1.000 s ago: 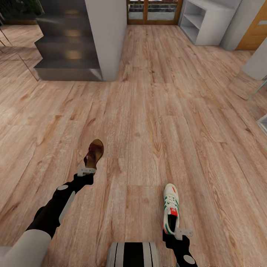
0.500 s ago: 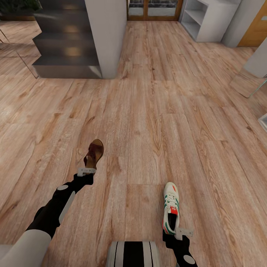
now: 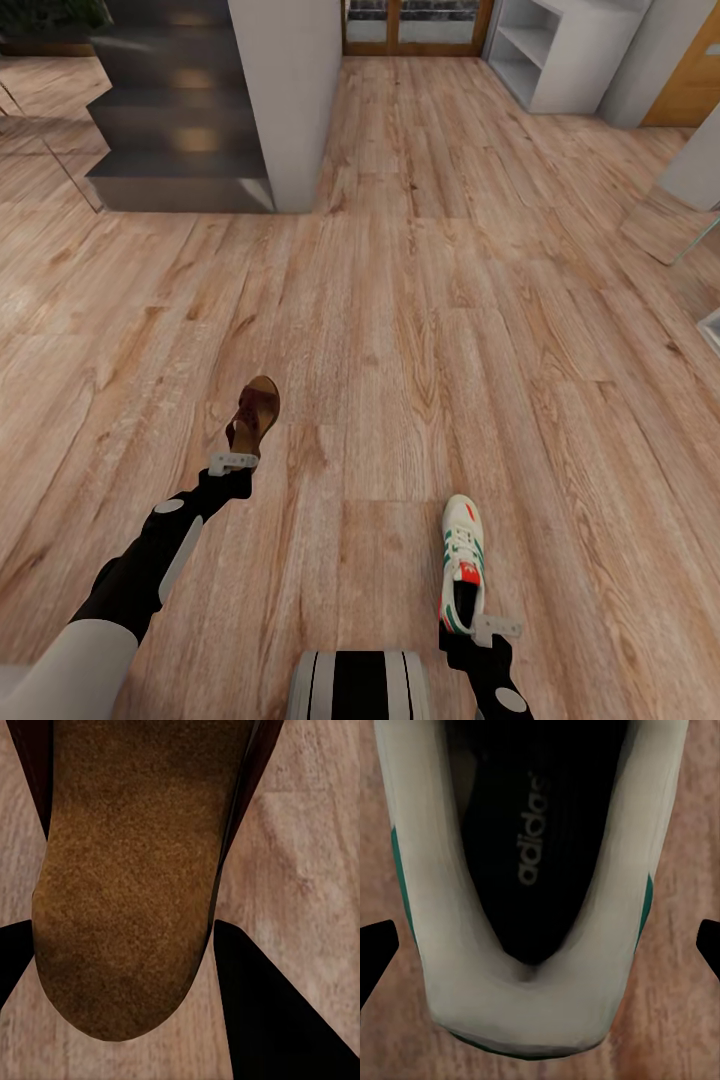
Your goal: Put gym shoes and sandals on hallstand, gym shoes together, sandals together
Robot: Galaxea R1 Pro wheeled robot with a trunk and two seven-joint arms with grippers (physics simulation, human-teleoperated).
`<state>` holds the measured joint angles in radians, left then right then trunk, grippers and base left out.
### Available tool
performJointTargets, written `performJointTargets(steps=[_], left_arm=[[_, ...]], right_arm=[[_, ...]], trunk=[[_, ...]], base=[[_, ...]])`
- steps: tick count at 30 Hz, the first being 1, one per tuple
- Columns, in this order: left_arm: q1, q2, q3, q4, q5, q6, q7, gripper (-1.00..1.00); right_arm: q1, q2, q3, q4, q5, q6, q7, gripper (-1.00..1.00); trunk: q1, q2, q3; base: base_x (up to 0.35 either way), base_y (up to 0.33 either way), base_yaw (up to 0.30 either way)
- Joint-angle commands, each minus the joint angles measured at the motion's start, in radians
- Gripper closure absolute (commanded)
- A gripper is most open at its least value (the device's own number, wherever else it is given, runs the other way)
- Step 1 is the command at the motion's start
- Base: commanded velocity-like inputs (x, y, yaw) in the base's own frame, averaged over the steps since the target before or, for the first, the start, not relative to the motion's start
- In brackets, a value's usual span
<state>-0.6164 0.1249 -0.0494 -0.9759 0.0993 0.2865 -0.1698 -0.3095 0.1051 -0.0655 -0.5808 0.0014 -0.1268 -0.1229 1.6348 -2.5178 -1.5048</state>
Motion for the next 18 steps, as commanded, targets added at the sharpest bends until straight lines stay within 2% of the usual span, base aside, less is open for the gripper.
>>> performJointTargets(steps=[1, 10, 11, 18], left_arm=[[0.000, 0.001, -0.002, -0.001, 0.007, 0.006, 0.000, 1.00], [0.000, 0.001, -0.002, -0.001, 0.007, 0.006, 0.000, 1.00], [0.000, 0.001, -0.003, -0.001, 0.007, 0.006, 0.000, 1.00], [0.000, 0.001, -0.003, -0.001, 0.007, 0.006, 0.000, 1.00]], right_arm=[[0.000, 0.001, -0.003, 0.000, 0.000, -0.004, 0.000, -1.00], [0.000, 0.001, -0.004, 0.000, 0.000, -0.004, 0.000, -1.00], [0.000, 0.001, -0.004, 0.000, 0.000, -0.004, 0.000, 1.00], [0.000, 0.001, -0.003, 0.001, 0.000, -0.003, 0.000, 1.00]], trunk=[[0.000, 0.000, -0.001], [0.000, 0.000, -0.001], [0.000, 0.000, -0.001], [0.000, 0.000, -0.001]], base=[[0.023, 0.000, 0.000], [0.005, 0.000, 0.000], [0.000, 0.000, 0.000], [0.000, 0.000, 0.000]])
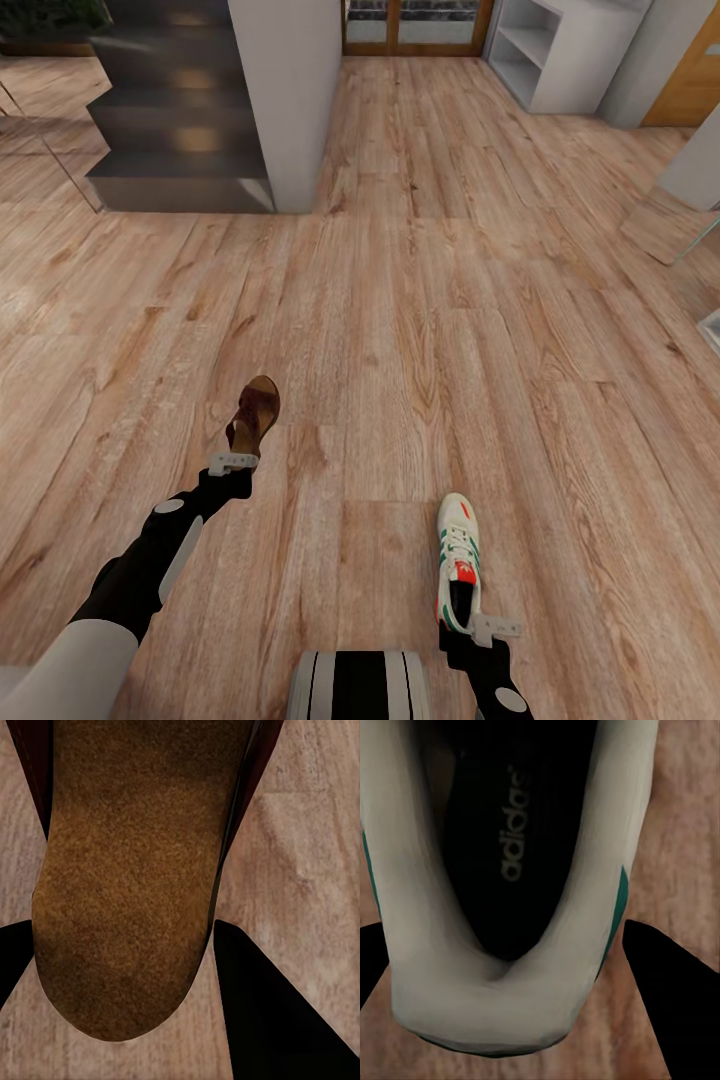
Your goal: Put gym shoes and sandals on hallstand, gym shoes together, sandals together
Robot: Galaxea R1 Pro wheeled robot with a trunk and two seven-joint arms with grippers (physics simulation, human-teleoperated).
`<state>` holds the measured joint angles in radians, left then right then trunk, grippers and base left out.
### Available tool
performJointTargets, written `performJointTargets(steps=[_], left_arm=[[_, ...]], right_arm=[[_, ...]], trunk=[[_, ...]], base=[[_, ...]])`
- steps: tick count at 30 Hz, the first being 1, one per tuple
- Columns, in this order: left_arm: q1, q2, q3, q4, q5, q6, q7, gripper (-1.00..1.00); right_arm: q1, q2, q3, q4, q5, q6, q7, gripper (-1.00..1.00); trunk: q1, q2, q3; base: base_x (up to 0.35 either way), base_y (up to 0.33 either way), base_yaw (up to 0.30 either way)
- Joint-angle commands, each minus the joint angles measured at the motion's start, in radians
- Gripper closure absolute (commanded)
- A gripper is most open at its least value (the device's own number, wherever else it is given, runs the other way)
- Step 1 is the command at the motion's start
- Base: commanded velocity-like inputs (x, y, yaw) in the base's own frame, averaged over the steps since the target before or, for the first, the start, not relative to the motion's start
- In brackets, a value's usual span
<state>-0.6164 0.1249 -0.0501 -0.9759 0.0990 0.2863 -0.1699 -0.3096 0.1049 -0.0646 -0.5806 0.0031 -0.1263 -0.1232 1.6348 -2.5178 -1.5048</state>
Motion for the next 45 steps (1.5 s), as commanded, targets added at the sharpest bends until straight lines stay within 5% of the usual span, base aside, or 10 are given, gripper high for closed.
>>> performJointTargets(steps=[1, 28, 45], left_arm=[[0.000, 0.001, -0.002, -0.001, 0.007, 0.007, 0.000, 1.00], [0.001, 0.001, -0.002, -0.003, 0.007, 0.005, 0.001, 1.00], [0.001, 0.004, 0.003, 0.000, 0.009, 0.005, -0.001, 1.00]], right_arm=[[0.000, 0.001, -0.004, 0.001, -0.001, -0.004, 0.001, 1.00], [0.000, -0.001, -0.004, -0.001, -0.002, -0.004, 0.001, 1.00], [0.000, -0.001, -0.002, 0.001, -0.002, -0.004, 0.003, 1.00]], trunk=[[0.000, 0.000, -0.001], [0.000, 0.000, -0.001], [-0.008, 0.004, 0.065]], base=[[0.000, 0.000, 0.000], [0.000, 0.000, 0.000], [0.000, 0.000, 0.000]])
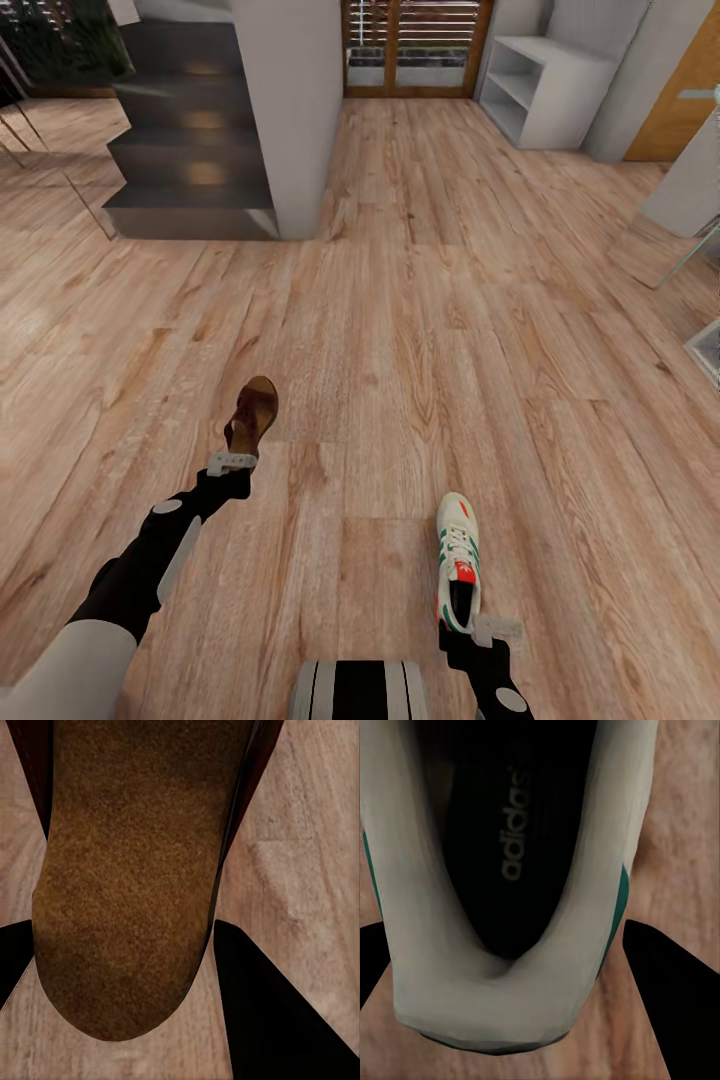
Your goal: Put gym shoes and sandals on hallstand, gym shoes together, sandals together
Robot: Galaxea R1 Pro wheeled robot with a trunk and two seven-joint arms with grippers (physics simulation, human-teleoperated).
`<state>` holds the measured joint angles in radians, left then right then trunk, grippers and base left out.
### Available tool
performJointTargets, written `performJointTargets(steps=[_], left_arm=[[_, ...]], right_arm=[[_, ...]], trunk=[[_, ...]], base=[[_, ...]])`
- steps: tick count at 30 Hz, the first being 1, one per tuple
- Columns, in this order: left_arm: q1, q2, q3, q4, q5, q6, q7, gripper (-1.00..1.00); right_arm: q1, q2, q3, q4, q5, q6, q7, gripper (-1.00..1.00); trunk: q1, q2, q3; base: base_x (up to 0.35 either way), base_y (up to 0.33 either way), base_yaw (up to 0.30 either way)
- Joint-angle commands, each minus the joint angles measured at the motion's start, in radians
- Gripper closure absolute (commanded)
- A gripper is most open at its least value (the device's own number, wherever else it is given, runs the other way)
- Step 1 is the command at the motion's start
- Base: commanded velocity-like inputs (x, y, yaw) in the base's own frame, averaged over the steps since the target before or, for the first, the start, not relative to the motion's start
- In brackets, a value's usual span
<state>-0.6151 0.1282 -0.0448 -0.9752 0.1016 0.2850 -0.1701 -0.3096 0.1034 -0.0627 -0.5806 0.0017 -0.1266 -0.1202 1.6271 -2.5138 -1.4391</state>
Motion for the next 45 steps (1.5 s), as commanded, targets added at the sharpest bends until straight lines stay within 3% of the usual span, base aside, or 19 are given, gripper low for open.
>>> performJointTargets(steps=[1, 14, 21, 28, 34, 40, 45], left_arm=[[0.000, 0.002, -0.001, 0.001, 0.007, 0.006, -0.001, 1.00], [0.001, 0.011, 0.002, 0.014, 0.006, 0.006, 0.000, 1.00], [0.065, 0.014, 0.006, 0.017, 0.007, 0.000, 0.009, 1.00], [0.127, 0.016, 0.025, 0.022, 0.007, -0.073, 0.017, 1.00], [0.157, 0.015, 0.061, 0.097, 0.007, -0.117, 0.018, 1.00], [0.162, 0.012, 0.079, 0.253, 0.005, -0.280, 0.018, 1.00], [0.162, 0.006, 0.083, 0.370, 0.008, -0.375, 0.019, 1.00]], right_arm=[[0.000, 0.001, -0.003, 0.001, 0.000, -0.004, 0.000, 1.00], [0.000, -0.002, -0.005, -0.005, 0.001, -0.007, 0.000, 1.00], [0.000, -0.002, -0.005, -0.022, 0.001, -0.007, -0.002, 1.00], [0.000, -0.007, -0.008, -0.023, 0.001, -0.007, -0.001, 1.00], [0.000, -0.033, -0.008, -0.024, 0.001, -0.009, -0.001, 1.00], [0.000, -0.092, -0.006, -0.018, 0.002, -0.041, 0.000, 1.00], [0.001, -0.124, -0.006, -0.012, 0.003, -0.056, 0.002, 1.00]], trunk=[[-0.001, 0.000, 0.003], [-0.006, 0.003, 0.054], [-0.010, 0.005, 0.082], [-0.013, 0.006, 0.118], [-0.015, 0.008, 0.149], [-0.018, 0.009, 0.181], [-0.020, 0.010, 0.208]], base=[[0.000, 0.000, 0.000], [0.000, 0.000, 0.000], [0.000, 0.000, -0.021], [0.000, 0.000, -0.146], [0.000, 0.000, -0.164], [0.000, 0.000, -0.159], [0.000, 0.000, -0.141]])
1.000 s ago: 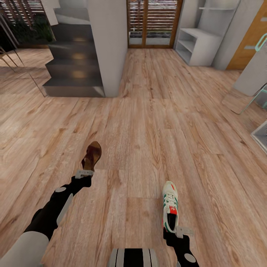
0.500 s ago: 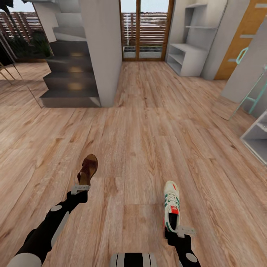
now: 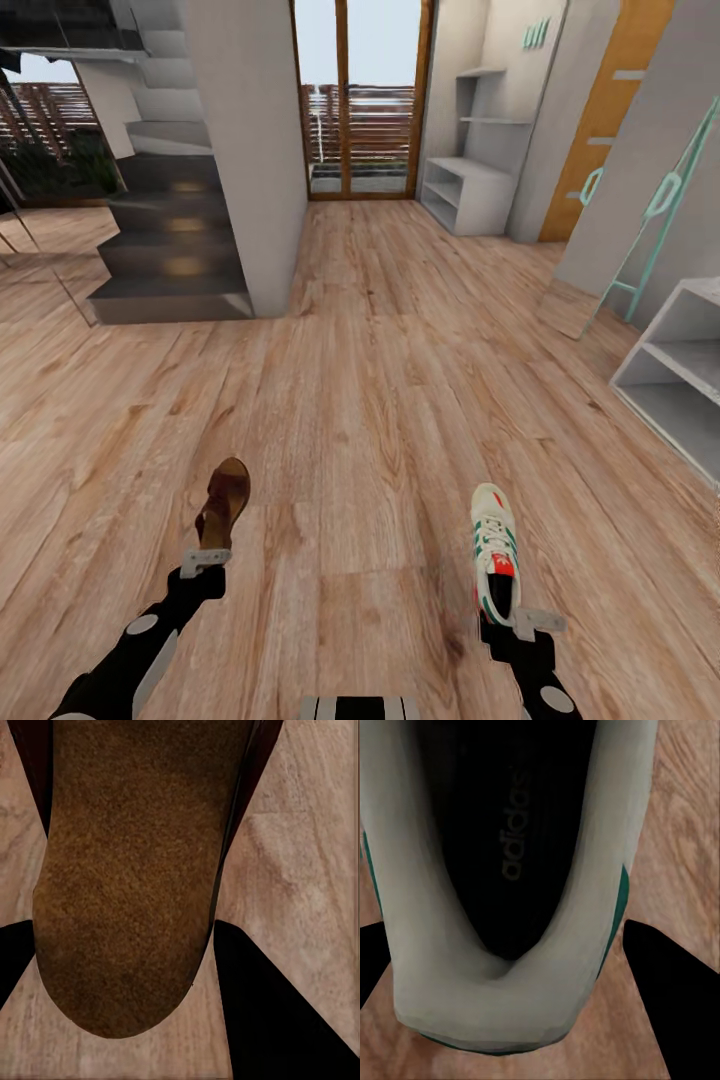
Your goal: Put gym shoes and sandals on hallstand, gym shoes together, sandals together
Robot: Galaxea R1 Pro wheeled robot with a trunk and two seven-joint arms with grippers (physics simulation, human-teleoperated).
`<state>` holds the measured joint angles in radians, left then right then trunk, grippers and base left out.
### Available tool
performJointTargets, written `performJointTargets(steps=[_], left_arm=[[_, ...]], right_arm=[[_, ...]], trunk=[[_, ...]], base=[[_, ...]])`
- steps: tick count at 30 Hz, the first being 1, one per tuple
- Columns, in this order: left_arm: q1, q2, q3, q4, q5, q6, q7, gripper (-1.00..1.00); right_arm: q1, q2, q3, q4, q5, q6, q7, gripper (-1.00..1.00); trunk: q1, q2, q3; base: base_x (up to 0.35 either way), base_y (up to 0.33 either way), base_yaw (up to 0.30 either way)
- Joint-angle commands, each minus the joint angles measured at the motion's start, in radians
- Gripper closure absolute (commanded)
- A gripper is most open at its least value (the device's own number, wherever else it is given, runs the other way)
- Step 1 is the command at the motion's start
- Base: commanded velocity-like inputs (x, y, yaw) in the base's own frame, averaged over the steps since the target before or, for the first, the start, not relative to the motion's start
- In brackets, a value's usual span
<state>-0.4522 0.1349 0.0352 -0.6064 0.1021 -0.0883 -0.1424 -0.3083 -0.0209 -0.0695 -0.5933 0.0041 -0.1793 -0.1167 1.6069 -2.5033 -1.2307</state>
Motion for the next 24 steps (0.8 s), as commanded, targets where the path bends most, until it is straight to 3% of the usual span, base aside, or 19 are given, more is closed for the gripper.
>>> performJointTargets(steps=[1, 10, 13, 14, 16, 17, 18, 24], left_arm=[[0.000, -0.001, 0.003, 0.014, 0.008, -0.016, -0.008, 1.00], [0.000, -0.006, 0.003, 0.222, 0.019, -0.184, 0.025, 1.00], [0.000, -0.006, 0.004, 0.317, 0.022, -0.248, 0.046, 1.00], [0.000, -0.006, 0.004, 0.401, 0.024, -0.310, 0.052, 1.00], [0.001, -0.006, 0.004, 0.429, 0.023, -0.327, 0.053, 1.00], [0.032, 0.004, 0.005, 0.461, 0.027, -0.368, 0.054, 1.00], [0.048, 0.005, 0.004, 0.468, 0.033, -0.396, 0.082, 1.00], [0.051, 0.004, 0.002, 0.470, 0.034, -0.402, 0.091, 1.00]], right_arm=[[0.000, -0.002, 0.001, 0.001, 0.000, -0.004, -0.002, 1.00], [0.017, -0.011, 0.000, 0.023, 0.001, -0.029, -0.001, 1.00], [0.022, -0.011, 0.000, 0.080, 0.001, -0.104, -0.001, 1.00], [0.023, -0.013, 0.000, 0.141, 0.002, -0.194, -0.001, 1.00], [0.024, -0.013, 0.000, 0.166, 0.001, -0.216, -0.001, 1.00], [0.023, -0.018, 0.000, 0.201, 0.001, -0.239, -0.001, 1.00], [0.024, -0.020, 0.001, 0.211, 0.002, -0.242, -0.001, 1.00], [0.024, -0.019, 0.002, 0.215, 0.002, -0.241, -0.001, 1.00]], trunk=[[-0.001, 0.000, 0.005], [-0.005, 0.002, 0.053], [-0.006, 0.003, 0.069], [-0.006, 0.003, 0.074], [-0.011, 0.010, 0.084], [-0.015, 0.017, 0.089], [-0.018, 0.024, 0.093], [-0.041, 0.066, 0.114]], base=[[0.000, 0.000, -0.134], [0.000, 0.000, -0.116], [0.000, 0.000, -0.107], [0.000, 0.000, -0.107], [0.000, 0.000, -0.107], [0.000, 0.000, -0.106], [0.000, 0.000, -0.061], [0.000, 0.000, -0.022]])
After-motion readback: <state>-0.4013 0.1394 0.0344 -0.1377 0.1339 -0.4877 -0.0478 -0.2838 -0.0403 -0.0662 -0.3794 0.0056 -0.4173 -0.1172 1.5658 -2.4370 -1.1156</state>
